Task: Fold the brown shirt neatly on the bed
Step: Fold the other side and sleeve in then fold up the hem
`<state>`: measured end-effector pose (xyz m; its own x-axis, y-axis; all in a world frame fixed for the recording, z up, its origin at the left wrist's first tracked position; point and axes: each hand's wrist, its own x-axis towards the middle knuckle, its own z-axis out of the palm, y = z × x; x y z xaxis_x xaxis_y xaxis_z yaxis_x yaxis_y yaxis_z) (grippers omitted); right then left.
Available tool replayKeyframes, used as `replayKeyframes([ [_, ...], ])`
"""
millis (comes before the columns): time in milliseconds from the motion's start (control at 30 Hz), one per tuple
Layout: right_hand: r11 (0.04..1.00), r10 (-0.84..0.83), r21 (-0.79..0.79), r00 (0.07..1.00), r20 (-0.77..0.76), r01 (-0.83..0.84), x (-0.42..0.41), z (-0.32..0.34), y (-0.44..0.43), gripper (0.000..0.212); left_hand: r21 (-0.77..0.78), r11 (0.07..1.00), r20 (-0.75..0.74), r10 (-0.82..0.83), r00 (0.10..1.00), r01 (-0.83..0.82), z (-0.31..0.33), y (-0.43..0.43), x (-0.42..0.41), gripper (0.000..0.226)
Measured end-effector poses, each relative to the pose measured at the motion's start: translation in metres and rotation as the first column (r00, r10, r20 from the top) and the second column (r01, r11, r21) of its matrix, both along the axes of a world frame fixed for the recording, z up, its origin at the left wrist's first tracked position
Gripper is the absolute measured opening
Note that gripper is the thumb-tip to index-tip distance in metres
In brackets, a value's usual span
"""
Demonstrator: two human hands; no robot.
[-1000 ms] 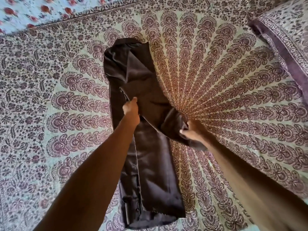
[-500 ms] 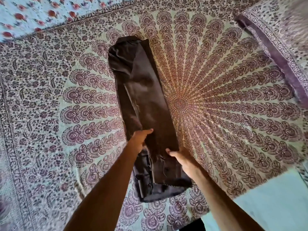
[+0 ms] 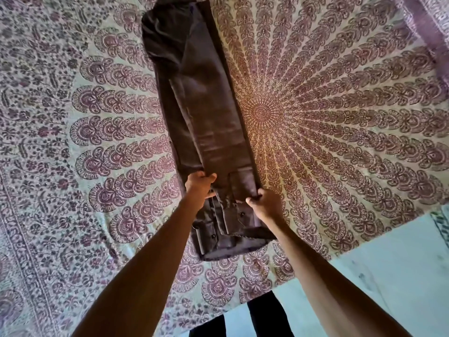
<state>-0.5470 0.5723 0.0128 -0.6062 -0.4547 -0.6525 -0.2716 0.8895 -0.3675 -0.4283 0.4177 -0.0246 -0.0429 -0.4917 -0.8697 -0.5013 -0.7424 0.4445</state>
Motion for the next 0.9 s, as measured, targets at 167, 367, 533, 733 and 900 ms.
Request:
replayKeyframes([
  [167,0.998,-0.009,-0.057,0.985,-0.172,0.000,-0.019,0.015,-0.022,0.034,-0.247,0.962,0.178,-0.076,0.981,0.119,0.023,-0.018,-0.009,0.034],
  [367,0.974,-0.017,-0.226,0.986,-0.166,-0.021,-0.067,0.019,-0.117,0.014,-0.637,0.708,0.243,-0.189,0.951,0.303,0.047,-0.098,-0.038,0.035],
  [533,0.936,0.034,-0.342,0.988,-0.152,-0.085,-0.097,0.023,-0.227,0.010,-0.650,0.738,0.202,-0.060,0.978,0.180,0.067,-0.184,-0.071,0.023],
  [733,0.886,0.047,-0.435,0.964,-0.263,-0.162,-0.126,0.016,-0.335,0.017,-0.628,0.710,0.325,-0.130,0.937,0.317,0.054,-0.260,-0.079,0.030],
  [900,0.879,-0.037,-0.460,0.942,-0.335,-0.129,-0.155,0.004,-0.422,0.030,-0.459,0.762,0.294,-0.355,0.887,0.457,0.020,-0.298,-0.083,0.037],
])
